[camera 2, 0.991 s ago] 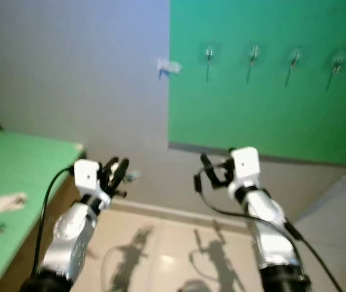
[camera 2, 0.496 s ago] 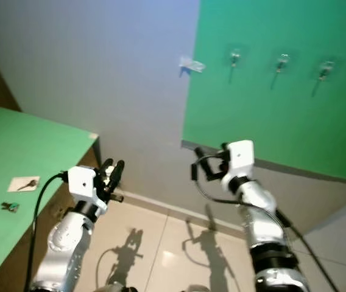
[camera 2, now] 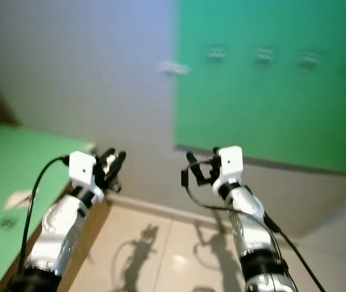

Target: Hang keys on a hook

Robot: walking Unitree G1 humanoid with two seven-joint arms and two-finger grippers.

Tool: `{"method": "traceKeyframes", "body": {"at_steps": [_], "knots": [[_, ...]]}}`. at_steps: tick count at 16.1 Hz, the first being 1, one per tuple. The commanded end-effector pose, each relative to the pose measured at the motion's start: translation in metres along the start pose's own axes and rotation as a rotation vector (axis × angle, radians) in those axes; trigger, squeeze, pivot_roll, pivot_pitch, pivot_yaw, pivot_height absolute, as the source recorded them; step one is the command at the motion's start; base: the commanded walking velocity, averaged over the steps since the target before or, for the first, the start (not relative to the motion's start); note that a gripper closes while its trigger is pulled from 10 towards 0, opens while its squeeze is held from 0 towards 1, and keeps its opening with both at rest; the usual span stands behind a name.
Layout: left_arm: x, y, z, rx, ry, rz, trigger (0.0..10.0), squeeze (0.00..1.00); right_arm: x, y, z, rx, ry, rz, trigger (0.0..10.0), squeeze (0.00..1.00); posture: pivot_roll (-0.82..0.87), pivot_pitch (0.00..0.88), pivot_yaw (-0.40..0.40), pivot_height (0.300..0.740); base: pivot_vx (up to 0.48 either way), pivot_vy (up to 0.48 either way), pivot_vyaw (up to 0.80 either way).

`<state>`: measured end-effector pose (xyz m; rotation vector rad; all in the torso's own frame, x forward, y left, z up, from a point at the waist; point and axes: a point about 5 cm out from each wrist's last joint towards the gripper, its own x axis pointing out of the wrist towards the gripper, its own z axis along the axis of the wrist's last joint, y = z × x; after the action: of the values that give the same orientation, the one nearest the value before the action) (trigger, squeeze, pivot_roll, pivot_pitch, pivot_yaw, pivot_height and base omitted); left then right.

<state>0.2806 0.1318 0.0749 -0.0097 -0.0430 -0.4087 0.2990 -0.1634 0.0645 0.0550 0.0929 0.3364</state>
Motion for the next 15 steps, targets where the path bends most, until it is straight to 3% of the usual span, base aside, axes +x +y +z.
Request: {"method": "traceKeyframes", "body": {"at_steps": [1,5,8,10,15], "knots": [[0.008,-0.008,0.003,-0.009,-0.013,-0.049,0.0,0.00,-0.003,-0.005,0.003,-0.018,-0.019,-0.021,10.0,0.00,-0.20,0.000,0.065,0.736,0.349,-0.326,-0.69],[0.012,-0.009,0.002,0.006,-0.004,-0.060,0.0,0.00,-0.006,-0.005,0.002,-0.035,-0.013,-0.027,10.0,0.00,-0.21,0.000,0.066,0.736,0.356,-0.319,-0.72],[0.020,0.001,0.014,0.030,-0.005,-0.042,0.0,0.00,-0.006,-0.002,0.001,-0.044,-0.011,-0.023,10.0,0.00,-0.20,0.000,0.066,0.736,0.000,0.000,0.00],[0.029,0.006,0.029,0.065,-0.003,-0.070,0.0,0.00,-0.006,-0.001,0.000,-0.039,-0.009,-0.023,10.0,0.00,-0.20,0.000,0.068,0.736,0.000,0.000,0.00],[0.053,0.014,0.065,0.034,-0.041,-0.041,0.0,0.00,-0.006,0.004,-0.003,-0.026,-0.004,-0.019,10.0,0.00,-0.20,0.000,0.078,0.736,0.000,0.000,0.00]]}}
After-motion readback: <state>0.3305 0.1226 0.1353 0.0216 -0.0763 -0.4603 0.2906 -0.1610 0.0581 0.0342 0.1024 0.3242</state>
